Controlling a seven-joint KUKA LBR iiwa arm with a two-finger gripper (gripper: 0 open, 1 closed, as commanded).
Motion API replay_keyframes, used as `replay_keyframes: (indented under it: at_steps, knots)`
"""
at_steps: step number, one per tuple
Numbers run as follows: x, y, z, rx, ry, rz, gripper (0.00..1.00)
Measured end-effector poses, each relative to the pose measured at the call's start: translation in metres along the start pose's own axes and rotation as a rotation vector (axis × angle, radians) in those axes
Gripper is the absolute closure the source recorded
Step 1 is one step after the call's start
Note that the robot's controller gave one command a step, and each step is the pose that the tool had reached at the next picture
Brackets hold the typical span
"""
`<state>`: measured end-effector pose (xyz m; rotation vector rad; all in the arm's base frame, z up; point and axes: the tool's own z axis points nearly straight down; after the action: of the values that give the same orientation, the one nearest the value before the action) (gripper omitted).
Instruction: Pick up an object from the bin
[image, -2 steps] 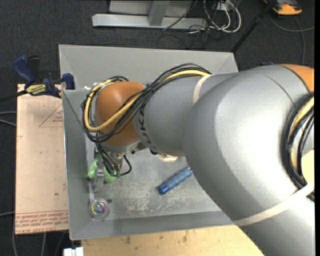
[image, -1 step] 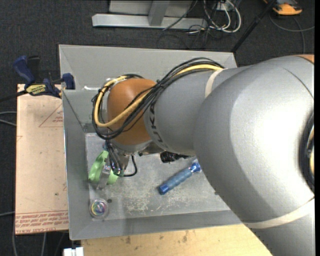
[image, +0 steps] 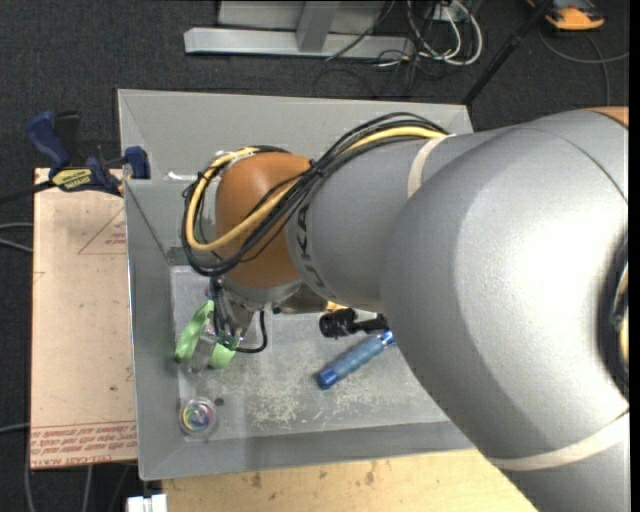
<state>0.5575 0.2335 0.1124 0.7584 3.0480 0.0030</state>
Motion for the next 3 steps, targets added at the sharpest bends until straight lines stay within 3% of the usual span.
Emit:
replay_keyframes:
  at_steps: [1,2,3]
  knots:
    - [0.0006,-0.0079,0.0449,0.004,0.003,0.096,0.0]
    - [0.0004,-0.0076,0.0449,0.001,0.001,0.095,0.0]
    - [0.0,-0.0071,0.0442,-0.001,-0.001,0.095,1.0]
